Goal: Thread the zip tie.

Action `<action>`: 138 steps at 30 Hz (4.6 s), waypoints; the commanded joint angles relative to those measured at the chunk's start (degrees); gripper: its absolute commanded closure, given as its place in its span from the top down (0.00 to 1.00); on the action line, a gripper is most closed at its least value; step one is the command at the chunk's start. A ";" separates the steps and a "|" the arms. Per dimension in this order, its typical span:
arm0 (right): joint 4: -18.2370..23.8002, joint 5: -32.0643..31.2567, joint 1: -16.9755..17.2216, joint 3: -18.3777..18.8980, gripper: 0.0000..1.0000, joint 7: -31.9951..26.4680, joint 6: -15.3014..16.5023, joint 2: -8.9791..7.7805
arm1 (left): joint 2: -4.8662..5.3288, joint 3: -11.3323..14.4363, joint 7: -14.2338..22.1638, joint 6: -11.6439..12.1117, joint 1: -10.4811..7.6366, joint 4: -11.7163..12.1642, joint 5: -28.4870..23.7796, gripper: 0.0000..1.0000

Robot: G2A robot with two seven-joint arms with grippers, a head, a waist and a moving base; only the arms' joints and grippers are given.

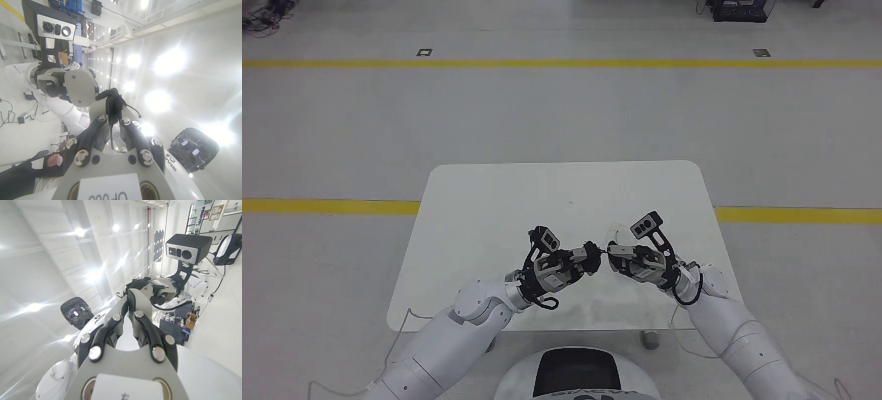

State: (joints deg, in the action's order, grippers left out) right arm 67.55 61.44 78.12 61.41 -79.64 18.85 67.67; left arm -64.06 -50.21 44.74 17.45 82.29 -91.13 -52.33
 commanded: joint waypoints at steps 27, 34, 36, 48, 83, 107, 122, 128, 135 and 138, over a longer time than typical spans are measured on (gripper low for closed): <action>-2.02 -2.03 -0.44 0.35 0.00 0.02 -0.40 0.70 | 0.00 0.00 0.00 0.00 0.00 0.00 0.00 0.00; -2.22 -3.20 -0.50 0.44 0.00 0.49 -0.29 0.89 | 0.00 0.00 0.00 0.00 0.00 0.00 0.00 0.00; -2.22 -3.42 -0.51 0.45 0.00 0.53 -0.39 0.95 | 0.00 0.00 0.00 0.00 0.00 0.00 0.00 0.00; -2.47 -4.88 -0.92 0.39 0.00 0.71 -0.97 1.28 | 0.00 0.00 0.00 0.00 0.00 0.00 0.00 0.00; -3.13 -9.65 -1.48 0.18 0.00 3.31 -1.46 1.88 | 0.00 0.00 0.00 0.00 0.00 0.00 0.00 0.00; -3.82 -11.49 -1.47 0.14 0.00 3.82 -1.48 2.10 | 0.00 0.00 0.00 0.00 0.00 0.00 0.00 0.00; -3.99 -12.88 -1.61 -0.14 0.00 4.50 -1.72 2.23 | 0.00 0.00 0.00 0.00 0.00 0.00 0.00 0.00; -4.04 -13.43 -1.63 -0.26 0.00 4.61 -1.86 2.26 | 0.00 0.00 0.00 0.00 0.00 0.00 0.00 0.00; -4.19 -13.94 -1.67 -0.37 0.00 4.80 -1.92 2.29 | 0.00 0.00 0.00 0.00 0.00 0.00 0.00 0.00; -4.27 -14.19 -1.69 -0.44 0.00 4.86 -1.95 2.31 | 0.00 0.00 0.00 0.00 0.00 0.00 0.00 0.00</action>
State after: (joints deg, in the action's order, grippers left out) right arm 63.31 47.34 76.44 60.99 -74.80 16.91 69.97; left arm -64.06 -50.21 44.74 17.45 82.29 -91.13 -52.33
